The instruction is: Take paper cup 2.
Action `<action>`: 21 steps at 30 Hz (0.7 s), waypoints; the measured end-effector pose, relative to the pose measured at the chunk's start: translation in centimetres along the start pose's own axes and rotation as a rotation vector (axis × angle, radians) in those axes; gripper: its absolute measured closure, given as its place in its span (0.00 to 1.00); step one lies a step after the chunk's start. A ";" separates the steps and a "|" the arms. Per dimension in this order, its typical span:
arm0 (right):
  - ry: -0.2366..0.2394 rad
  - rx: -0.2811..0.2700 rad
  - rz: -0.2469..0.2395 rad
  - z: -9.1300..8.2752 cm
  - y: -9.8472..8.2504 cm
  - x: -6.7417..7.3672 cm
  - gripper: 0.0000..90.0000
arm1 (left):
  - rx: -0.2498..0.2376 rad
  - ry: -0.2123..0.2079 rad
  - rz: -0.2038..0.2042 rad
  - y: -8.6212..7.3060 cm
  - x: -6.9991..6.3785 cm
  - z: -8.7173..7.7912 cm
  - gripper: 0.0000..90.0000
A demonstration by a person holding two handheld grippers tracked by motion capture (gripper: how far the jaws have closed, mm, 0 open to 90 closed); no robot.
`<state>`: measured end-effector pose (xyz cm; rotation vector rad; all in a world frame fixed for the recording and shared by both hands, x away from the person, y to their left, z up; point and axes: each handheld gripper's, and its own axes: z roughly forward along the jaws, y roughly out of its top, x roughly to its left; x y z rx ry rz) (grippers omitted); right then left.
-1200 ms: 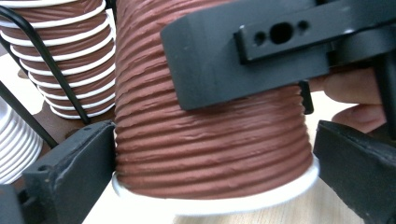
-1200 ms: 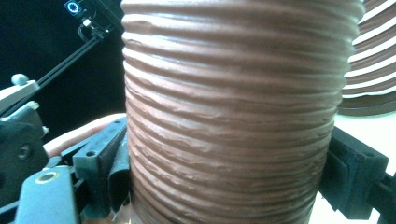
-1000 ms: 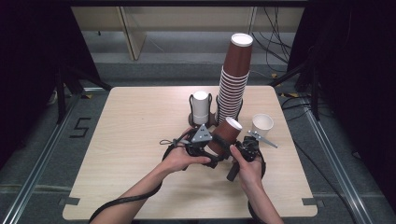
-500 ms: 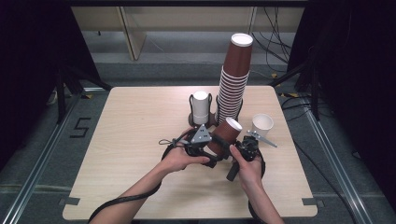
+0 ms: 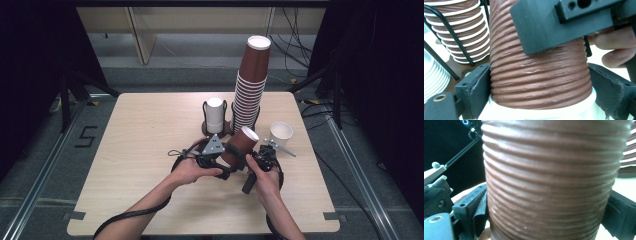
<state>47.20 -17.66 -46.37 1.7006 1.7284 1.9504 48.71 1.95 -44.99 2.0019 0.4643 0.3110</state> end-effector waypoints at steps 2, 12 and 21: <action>0.004 -0.002 0.000 0.0 0.0 0.0 0.08 | -0.007 0.001 -0.005 0.0 -0.1 0.0 0.12; 0.018 -0.004 0.009 -0.1 0.2 0.2 0.02 | -0.013 0.008 0.000 0.1 0.1 -0.4 0.12; 0.032 0.018 -0.029 -0.5 0.3 0.3 0.02 | -0.003 0.023 0.005 0.1 0.8 -0.9 0.12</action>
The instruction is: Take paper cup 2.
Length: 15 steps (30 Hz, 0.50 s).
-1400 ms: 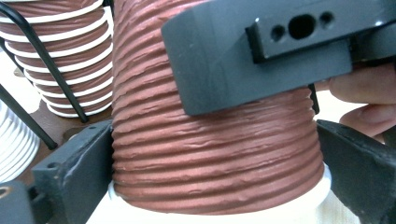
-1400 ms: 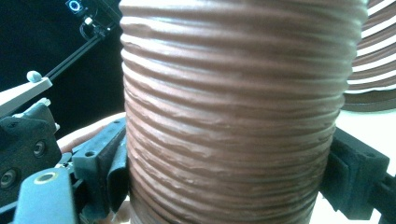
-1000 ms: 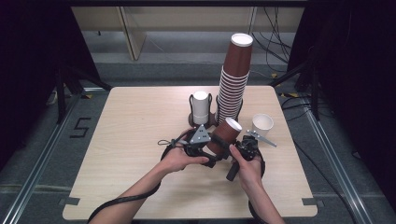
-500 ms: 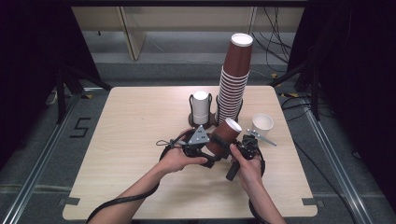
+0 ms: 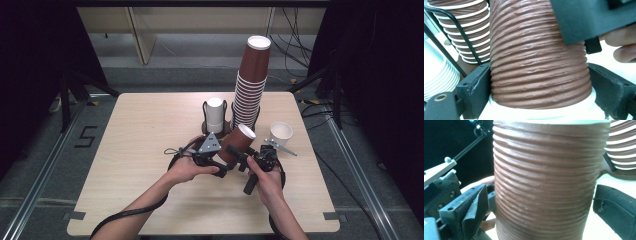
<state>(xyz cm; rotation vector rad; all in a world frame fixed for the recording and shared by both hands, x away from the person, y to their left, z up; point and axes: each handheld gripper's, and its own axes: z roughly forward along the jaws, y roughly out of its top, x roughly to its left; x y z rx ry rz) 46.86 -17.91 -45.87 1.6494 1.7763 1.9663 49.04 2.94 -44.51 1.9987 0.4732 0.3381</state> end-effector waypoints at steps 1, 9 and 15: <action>0.000 0.006 -0.006 -0.1 0.0 0.0 0.02 | -0.002 0.002 -0.002 0.0 0.1 -0.1 0.12; 0.055 0.029 -0.015 -1.0 0.5 0.2 0.02 | 0.004 0.014 -0.004 -0.1 0.7 -0.6 0.12; 0.041 0.042 -0.096 -1.7 0.6 -0.4 0.04 | 0.021 0.028 0.001 -0.2 1.3 -1.2 0.12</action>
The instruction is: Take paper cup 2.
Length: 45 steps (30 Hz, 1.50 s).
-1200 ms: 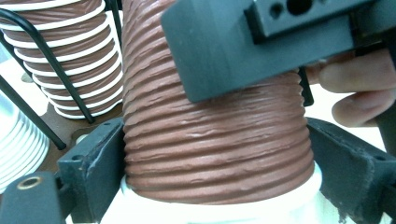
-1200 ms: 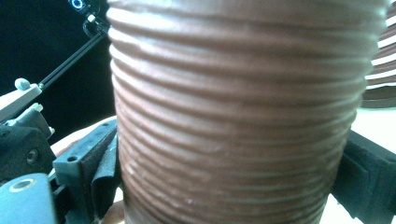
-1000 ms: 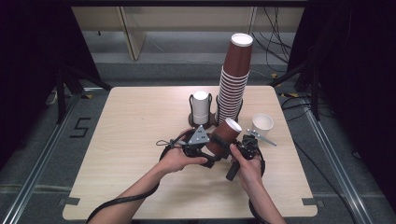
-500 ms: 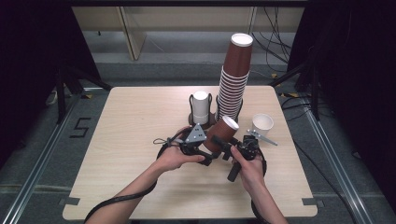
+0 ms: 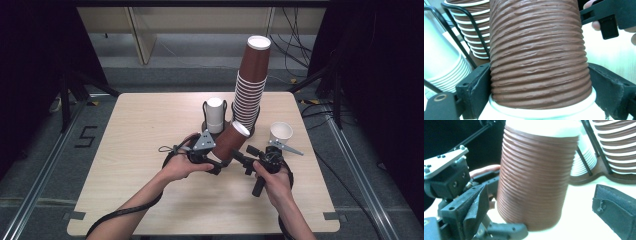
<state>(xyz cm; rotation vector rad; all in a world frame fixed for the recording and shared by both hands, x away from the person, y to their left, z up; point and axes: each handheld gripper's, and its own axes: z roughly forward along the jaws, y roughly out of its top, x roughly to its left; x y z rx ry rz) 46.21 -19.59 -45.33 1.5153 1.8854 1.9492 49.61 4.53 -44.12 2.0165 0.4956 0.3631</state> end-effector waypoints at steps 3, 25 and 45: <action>-0.017 0.023 -0.026 -0.5 0.0 -0.2 0.06 | -0.002 0.003 0.004 -0.1 0.3 -0.2 0.12; -0.200 0.468 -0.617 -1.6 2.6 -2.7 0.21 | 0.111 -0.018 0.115 -0.3 1.1 -2.5 0.11; -0.100 0.783 -0.863 -1.6 3.8 -3.2 0.22 | 0.322 -0.110 0.257 0.5 1.6 -3.8 0.12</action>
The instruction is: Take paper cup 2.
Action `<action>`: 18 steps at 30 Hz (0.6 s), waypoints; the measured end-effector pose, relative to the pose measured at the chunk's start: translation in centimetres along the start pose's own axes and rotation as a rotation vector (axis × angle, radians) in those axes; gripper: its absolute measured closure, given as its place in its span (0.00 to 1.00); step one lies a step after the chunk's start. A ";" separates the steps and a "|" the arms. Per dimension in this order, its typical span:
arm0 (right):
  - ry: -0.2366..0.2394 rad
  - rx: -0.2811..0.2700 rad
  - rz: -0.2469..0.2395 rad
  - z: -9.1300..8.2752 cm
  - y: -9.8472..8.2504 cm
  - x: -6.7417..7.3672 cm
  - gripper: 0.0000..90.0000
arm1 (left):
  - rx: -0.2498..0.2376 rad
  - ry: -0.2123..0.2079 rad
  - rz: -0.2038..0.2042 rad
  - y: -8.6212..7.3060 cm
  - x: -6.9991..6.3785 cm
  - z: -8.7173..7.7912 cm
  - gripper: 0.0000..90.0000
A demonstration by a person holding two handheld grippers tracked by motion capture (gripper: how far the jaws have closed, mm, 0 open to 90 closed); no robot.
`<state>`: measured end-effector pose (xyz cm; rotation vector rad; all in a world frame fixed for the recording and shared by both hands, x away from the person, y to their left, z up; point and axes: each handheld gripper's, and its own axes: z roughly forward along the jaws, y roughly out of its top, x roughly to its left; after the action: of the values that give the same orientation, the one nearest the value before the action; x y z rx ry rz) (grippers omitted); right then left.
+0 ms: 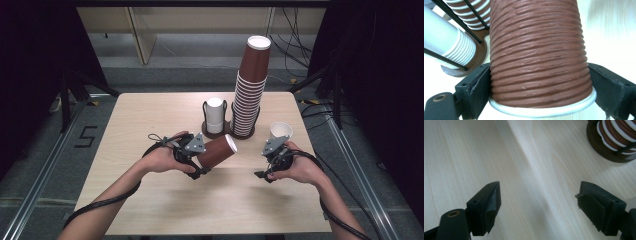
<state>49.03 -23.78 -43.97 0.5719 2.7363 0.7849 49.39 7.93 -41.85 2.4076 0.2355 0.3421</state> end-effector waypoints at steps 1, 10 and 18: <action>0.005 0.010 0.000 0.0 0.0 0.0 0.22 | 0.012 -0.002 0.010 0.1 0.0 0.0 0.12; 0.054 0.065 -0.034 0.3 0.4 -0.1 0.22 | 0.111 -0.044 0.061 0.5 0.0 -0.3 0.12; 0.062 0.065 -0.071 0.4 1.1 -0.1 0.22 | 0.164 -0.088 0.096 0.9 -0.1 -0.6 0.12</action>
<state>49.59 -22.82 -43.69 0.4681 2.8303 0.7113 49.19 7.63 -40.83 2.5946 0.1127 0.2681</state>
